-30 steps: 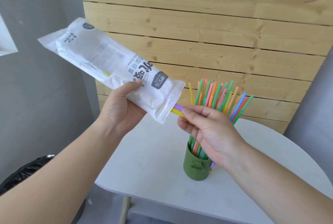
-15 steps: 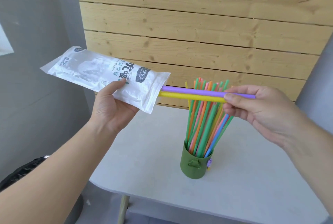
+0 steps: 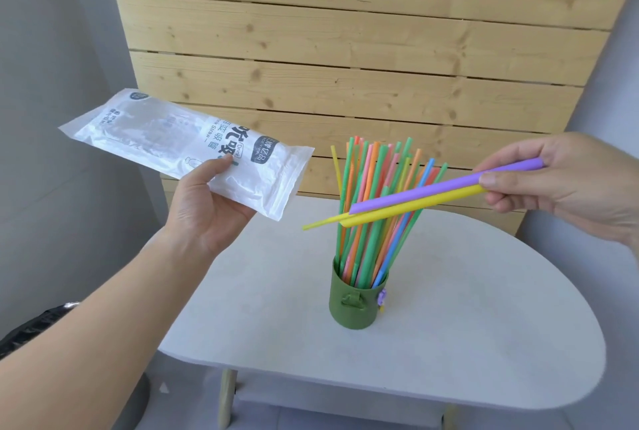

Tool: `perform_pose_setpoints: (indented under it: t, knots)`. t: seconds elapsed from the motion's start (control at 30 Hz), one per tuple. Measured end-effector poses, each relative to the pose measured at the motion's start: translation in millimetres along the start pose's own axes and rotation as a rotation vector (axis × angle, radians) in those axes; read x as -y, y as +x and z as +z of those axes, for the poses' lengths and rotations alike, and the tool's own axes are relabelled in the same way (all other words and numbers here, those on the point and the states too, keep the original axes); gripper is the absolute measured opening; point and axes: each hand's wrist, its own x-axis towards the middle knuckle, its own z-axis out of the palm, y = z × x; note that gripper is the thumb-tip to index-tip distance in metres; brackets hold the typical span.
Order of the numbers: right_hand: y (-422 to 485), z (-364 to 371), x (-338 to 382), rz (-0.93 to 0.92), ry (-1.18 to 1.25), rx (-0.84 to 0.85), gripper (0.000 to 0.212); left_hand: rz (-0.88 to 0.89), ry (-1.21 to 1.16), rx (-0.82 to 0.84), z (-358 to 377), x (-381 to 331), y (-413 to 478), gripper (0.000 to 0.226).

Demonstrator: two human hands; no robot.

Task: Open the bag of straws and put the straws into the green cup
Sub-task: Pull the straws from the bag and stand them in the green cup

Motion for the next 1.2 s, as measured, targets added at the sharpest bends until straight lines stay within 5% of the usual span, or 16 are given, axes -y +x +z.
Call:
perform_pose_setpoints:
  t: [0.13,0.23,0.27,0.8,1.2]
  knots:
    - [-8,-11,5,0.026,-0.108,-0.009,0.075,-0.006,0.019,0.012,0,5,1,0.02]
    - [-13,-7,15,0.044,-0.232,-0.04,0.014,-0.02,0.029,0.022,1,8,0,0.02]
    - [-12,-7,14,0.023,-0.285,-0.044,0.013,-0.025,0.034,0.021,1,9,-1,0.02]
    - [21,54,5,-0.122,-0.768,0.039,0.011,-0.048,0.087,-0.01,6,15,-9,0.025]
    - [34,75,-4,-0.185,-0.764,-0.047,0.025,-0.045,0.088,-0.022,7,10,-10,0.029]
